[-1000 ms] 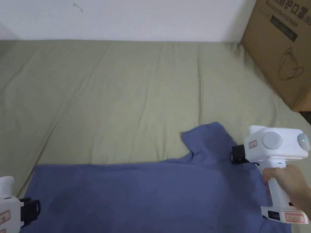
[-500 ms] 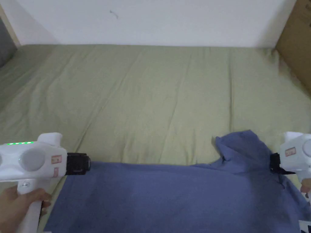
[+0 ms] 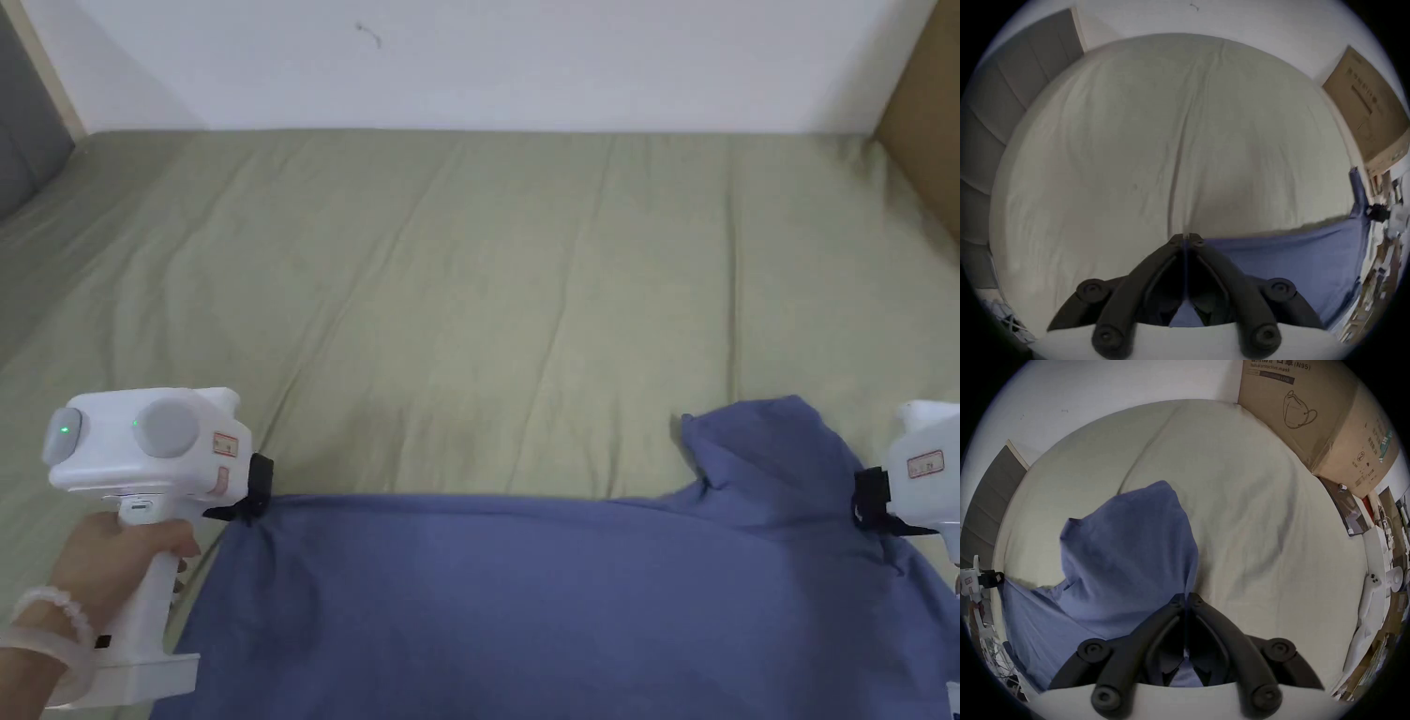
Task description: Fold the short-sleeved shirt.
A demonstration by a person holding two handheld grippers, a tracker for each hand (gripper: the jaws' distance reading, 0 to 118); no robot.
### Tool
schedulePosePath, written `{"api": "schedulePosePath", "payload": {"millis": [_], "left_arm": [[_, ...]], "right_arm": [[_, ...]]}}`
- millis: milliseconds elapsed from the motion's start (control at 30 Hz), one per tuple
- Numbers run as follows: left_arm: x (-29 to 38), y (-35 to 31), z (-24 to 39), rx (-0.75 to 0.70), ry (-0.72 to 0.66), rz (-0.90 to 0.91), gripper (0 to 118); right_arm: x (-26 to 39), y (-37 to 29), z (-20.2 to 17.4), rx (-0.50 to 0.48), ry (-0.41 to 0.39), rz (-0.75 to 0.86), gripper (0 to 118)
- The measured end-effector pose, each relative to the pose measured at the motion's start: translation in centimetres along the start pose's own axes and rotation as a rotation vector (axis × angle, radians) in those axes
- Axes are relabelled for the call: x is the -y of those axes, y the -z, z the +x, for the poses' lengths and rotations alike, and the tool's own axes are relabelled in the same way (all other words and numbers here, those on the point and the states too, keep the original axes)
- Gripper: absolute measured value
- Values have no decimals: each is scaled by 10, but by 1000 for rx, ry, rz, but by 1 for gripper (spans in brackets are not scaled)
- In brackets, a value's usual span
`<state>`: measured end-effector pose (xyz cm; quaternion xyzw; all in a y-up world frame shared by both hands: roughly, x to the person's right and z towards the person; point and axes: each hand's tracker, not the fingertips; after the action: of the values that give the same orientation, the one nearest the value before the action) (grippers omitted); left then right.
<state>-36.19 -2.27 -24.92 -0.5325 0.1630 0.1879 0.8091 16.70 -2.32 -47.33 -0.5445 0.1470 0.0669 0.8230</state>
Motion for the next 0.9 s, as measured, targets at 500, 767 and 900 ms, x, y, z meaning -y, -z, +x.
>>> {"api": "schedulePosePath", "payload": {"millis": [500,767,900], "left_arm": [[103,-164,-19,69,89,231,2],[235,-147,-53,46,75,75,2],[271,-122,-63,50,43,11,2]], "right_arm": [[114,-162,25,19,-85,131,0],[259,-165,33,-10,-46,-6,0],[300,-145,38,-4,-5,-60,0]]}}
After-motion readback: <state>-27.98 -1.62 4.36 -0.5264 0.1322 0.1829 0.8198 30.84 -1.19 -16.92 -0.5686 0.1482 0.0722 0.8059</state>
